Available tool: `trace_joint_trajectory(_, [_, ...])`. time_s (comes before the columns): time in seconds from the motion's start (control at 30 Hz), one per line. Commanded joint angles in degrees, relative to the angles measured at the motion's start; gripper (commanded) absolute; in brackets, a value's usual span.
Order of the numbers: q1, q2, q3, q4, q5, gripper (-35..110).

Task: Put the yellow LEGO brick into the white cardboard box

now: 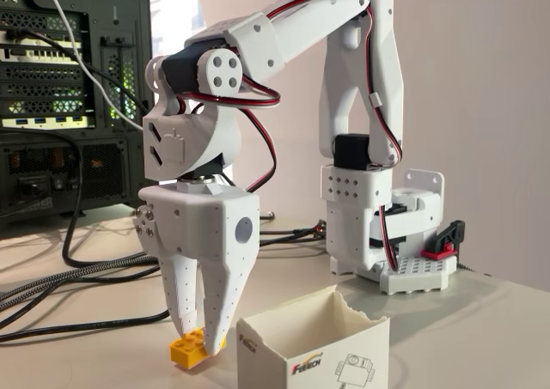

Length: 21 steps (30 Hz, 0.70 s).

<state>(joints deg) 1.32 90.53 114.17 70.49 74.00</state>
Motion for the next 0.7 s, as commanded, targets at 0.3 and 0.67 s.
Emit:
trace_joint_trajectory(0.3, [-1.6, 19.3, -8.3, 10.9, -39.1, -9])
trace_joint_trajectory(0.67, [-15.8, 30.4, -7.3, 11.6, -45.7, -9])
